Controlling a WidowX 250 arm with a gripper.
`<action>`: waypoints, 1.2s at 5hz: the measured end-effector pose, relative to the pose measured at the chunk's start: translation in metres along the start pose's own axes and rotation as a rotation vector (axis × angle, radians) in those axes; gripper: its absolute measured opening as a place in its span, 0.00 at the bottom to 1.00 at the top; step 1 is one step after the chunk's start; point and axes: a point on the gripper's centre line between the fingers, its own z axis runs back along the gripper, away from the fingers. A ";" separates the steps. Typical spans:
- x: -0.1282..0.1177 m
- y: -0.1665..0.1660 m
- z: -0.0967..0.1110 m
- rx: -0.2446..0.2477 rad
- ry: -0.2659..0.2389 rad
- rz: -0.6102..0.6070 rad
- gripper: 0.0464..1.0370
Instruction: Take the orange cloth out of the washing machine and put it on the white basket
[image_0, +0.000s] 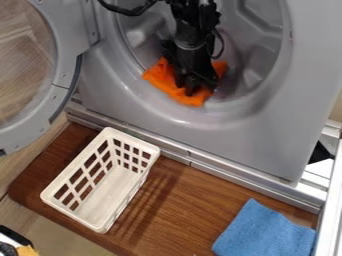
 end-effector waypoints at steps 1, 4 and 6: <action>-0.002 0.000 -0.001 0.007 0.003 -0.003 0.01; -0.025 0.000 0.027 0.031 0.016 0.010 0.00; -0.053 -0.014 0.065 0.034 -0.026 -0.025 0.00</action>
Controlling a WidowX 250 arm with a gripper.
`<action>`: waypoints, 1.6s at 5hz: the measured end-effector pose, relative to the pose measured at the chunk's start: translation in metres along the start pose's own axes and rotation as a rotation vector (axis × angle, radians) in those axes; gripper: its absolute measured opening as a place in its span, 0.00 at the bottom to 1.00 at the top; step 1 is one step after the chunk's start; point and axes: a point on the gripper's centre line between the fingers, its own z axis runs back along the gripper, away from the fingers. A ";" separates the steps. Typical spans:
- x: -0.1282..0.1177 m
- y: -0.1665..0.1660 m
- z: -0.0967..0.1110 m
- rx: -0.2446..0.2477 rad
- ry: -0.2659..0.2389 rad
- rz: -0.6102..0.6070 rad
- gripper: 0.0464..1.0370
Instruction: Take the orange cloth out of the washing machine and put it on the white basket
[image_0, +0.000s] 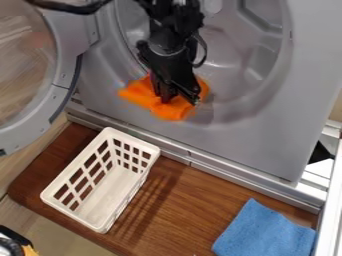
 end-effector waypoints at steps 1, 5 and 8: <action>-0.022 -0.007 0.005 -0.007 0.003 -0.021 0.00; -0.097 0.005 -0.015 0.030 0.099 0.052 0.00; -0.123 -0.011 -0.065 -0.026 0.200 0.061 0.00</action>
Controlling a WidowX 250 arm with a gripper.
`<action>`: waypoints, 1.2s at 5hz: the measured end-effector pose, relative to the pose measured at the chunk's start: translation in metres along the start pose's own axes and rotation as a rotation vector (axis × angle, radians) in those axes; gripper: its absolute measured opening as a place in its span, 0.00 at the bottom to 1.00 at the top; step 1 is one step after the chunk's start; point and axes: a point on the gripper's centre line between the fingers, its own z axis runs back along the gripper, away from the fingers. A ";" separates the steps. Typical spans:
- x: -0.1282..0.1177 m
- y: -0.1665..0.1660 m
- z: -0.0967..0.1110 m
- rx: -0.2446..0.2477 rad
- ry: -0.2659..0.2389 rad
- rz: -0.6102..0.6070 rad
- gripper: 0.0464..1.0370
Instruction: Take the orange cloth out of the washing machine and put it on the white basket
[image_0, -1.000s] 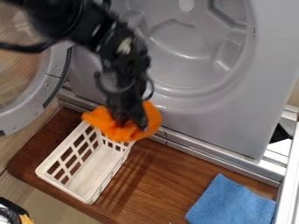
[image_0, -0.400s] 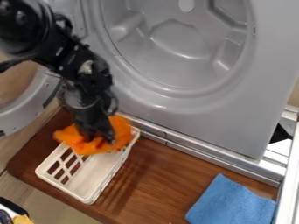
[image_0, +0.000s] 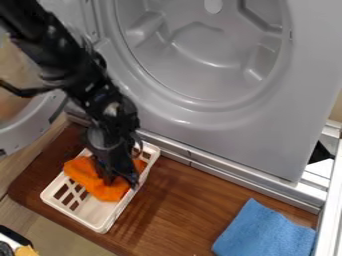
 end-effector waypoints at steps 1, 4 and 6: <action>-0.001 -0.010 -0.011 -0.012 0.039 -0.043 0.03; 0.027 -0.011 0.012 -0.028 0.072 0.015 0.75; 0.050 -0.009 0.032 -0.011 0.058 0.058 0.97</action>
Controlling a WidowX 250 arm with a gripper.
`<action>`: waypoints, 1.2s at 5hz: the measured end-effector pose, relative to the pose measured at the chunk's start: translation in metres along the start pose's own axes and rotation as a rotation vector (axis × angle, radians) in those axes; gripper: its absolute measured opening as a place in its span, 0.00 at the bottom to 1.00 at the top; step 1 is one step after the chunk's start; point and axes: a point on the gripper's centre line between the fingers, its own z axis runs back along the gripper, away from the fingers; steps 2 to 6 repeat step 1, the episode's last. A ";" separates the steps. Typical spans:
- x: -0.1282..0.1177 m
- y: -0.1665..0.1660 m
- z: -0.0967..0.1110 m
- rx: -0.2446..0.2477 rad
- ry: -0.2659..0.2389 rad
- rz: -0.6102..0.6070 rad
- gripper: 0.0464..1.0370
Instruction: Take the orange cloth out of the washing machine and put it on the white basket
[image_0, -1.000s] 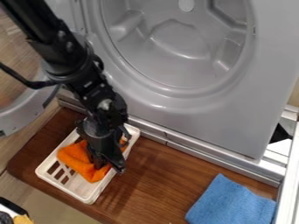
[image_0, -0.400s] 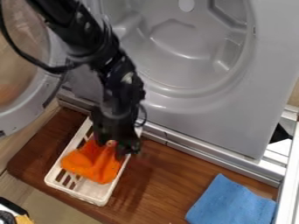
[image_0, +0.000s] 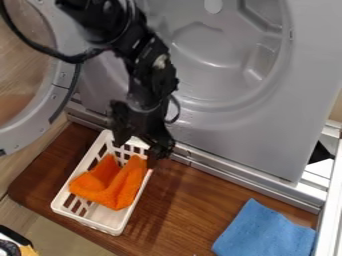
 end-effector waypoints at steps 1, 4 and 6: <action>0.013 0.002 0.019 0.016 -0.058 -0.013 0.96; 0.013 0.002 0.019 0.016 -0.058 -0.013 0.96; 0.013 0.002 0.019 0.016 -0.058 -0.013 0.96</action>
